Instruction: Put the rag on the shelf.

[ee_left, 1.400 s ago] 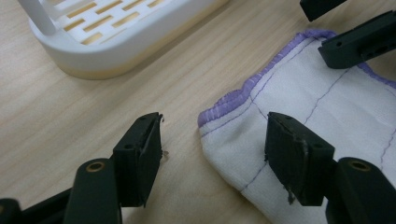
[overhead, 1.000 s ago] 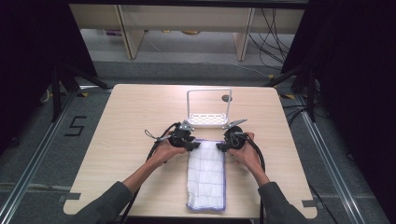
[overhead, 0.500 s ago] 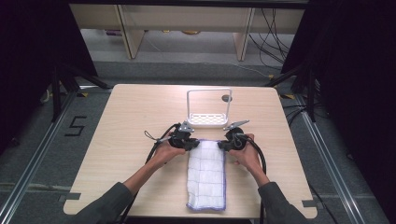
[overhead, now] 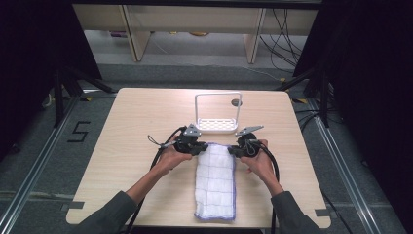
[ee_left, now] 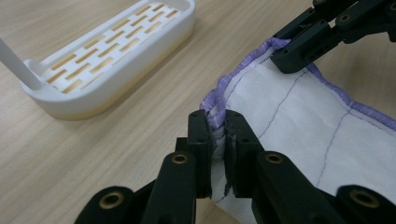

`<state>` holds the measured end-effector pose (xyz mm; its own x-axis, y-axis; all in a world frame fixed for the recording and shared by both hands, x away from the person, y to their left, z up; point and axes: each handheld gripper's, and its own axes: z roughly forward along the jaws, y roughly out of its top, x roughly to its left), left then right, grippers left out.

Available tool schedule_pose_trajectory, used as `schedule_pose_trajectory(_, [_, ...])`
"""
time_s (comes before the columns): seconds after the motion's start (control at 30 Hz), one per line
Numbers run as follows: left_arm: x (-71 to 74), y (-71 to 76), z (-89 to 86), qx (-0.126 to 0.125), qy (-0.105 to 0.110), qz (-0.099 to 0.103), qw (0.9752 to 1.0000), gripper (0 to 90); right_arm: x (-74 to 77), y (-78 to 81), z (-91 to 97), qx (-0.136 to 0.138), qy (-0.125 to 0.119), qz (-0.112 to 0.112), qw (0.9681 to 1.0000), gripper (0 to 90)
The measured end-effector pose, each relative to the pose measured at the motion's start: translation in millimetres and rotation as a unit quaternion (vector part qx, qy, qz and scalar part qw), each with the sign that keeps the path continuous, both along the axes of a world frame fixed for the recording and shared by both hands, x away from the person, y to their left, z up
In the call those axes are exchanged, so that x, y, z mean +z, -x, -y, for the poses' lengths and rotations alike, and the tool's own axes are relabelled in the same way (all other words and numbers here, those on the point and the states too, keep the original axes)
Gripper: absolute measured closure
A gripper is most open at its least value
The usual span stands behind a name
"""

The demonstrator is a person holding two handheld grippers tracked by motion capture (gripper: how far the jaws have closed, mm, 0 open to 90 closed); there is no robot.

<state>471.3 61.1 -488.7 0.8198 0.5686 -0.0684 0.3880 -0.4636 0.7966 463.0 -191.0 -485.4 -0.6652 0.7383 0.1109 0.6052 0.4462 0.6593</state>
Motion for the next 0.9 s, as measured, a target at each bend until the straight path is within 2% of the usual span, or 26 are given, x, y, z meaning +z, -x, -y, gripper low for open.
schedule_pose_trajectory(0.03, [2.7,1.6,-1.4,-0.001,-0.004,0.003,1.0,81.7,1.7,0.7,0.6,0.005,-0.002,0.008,1.0,83.0])
schedule_pose_trajectory(0.07, [5.2,3.2,-2.3,-0.002,-0.002,0.003,1.0,81.7,4.0,2.8,-0.4,0.001,-0.01,0.01,0.9999,83.0])
schedule_pose_trajectory(0.1, [7.4,5.3,-1.9,0.004,0.006,0.003,1.0,81.8,5.9,4.2,-0.3,0.006,-0.009,0.022,0.9997,83.1])
schedule_pose_trajectory(0.13, [10.4,7.3,-2.4,0.0,0.003,0.005,1.0,81.8,11.5,7.3,-0.3,0.006,-0.007,0.012,0.9999,83.2])
schedule_pose_trajectory(0.17, [13.6,10.2,-2.2,0.002,0.002,0.008,1.0,81.8,13.4,9.3,-1.6,0.005,-0.014,0.018,0.9997,83.2])
schedule_pose_trajectory(0.2, [17.4,12.6,-2.6,-0.001,0.002,0.011,0.9999,81.8,17.1,10.1,-0.1,0.006,-0.008,0.022,0.9997,83.3])
schedule_pose_trajectory(0.23, [20.7,15.4,-2.1,0.002,0.011,0.01,0.9999,81.8,20.3,11.9,0.1,0.01,-0.01,0.024,0.9996,83.3])
schedule_pose_trajectory(0.27, [24.5,17.2,-3.2,0.001,0.013,0.01,0.9999,81.8,22.8,14.5,-0.8,0.0,-0.017,0.026,0.9995,83.3])
schedule_pose_trajectory(0.3, [28.2,18.9,-4.3,0.001,0.018,0.01,0.9998,81.7,27.1,16.8,0.0,0.005,-0.014,0.026,0.9996,83.3])
schedule_pose_trajectory(0.33, [31.6,20.5,-5.4,-0.001,0.023,0.009,0.9997,81.7,28.6,19.1,-1.0,0.003,-0.03,0.034,0.999,83.3])
schedule_pose_trajectory(0.37, [34.8,22.0,-6.6,-0.005,0.025,0.01,0.9996,81.7,33.8,21.4,1.2,0.008,-0.021,0.033,0.9992,83.3])
schedule_pose_trajectory(0.4, [37.4,23.7,-7.4,-0.005,0.032,0.012,0.9994,81.7,36.5,23.7,1.2,0.006,-0.027,0.036,0.999,83.4])
schedule_pose_trajectory(0.43, [40.4,25.8,-8.1,-0.006,0.031,0.014,0.9994,81.7,39.6,25.3,2.3,0.012,-0.026,0.038,0.9989,83.4])
schedule_pose_trajectory(0.47, [42.6,27.8,-8.5,-0.012,0.032,0.016,0.9993,81.7,40.7,26.9,1.7,0.008,-0.036,0.048,0.9982,83.6])
schedule_pose_trajectory(0.5, [45.0,30.2,-8.7,-0.012,0.033,0.019,0.9992,81.7,45.9,29.0,3.8,0.017,-0.026,0.039,0.9988,83.7])
schedule_pose_trajectory(0.53, [47.4,31.7,-9.6,-0.018,0.037,0.018,0.999,81.7,49.2,31.6,3.8,0.016,-0.028,0.039,0.9987,83.7])
schedule_pose_trajectory(0.57, [49.7,33.7,-10.4,-0.018,0.04,0.015,0.9989,81.7,52.3,33.3,4.5,0.022,-0.03,0.047,0.9982,83.8])
schedule_pose_trajectory(0.6, [52.0,34.8,-11.7,-0.022,0.043,0.014,0.9987,81.7,53.8,37.5,1.7,0.012,-0.048,0.05,0.9975,83.8])
schedule_pose_trajectory(0.67, [57.7,37.6,-14.9,-0.027,0.042,0.017,0.9986,81.7,62.3,41.2,4.3,0.028,-0.036,0.053,0.9975,83.8])
schedule_pose_trajectory(0.73, [63.7,41.8,-17.7,-0.034,0.045,0.021,0.9982,81.7,69.3,46.9,3.7,0.03,-0.043,0.044,0.9976,83.8])
schedule_pose_trajectory(0.8, [71.0,46.3,-20.1,-0.038,0.043,0.025,0.998,81.6,76.0,51.0,3.0,0.038,-0.051,0.048,0.9968,83.8])
schedule_pose_trajectory(0.83, [74.4,47.7,-21.0,-0.039,0.046,0.025,0.9979,81.6,78.6,53.1,2.0,0.036,-0.052,0.058,0.9963,83.8])
schedule_pose_trajectory(0.9, [82.9,49.9,-22.6,-0.041,0.038,0.029,0.998,81.6,87.0,58.0,0.9,0.044,-0.051,0.056,0.9962,83.8])
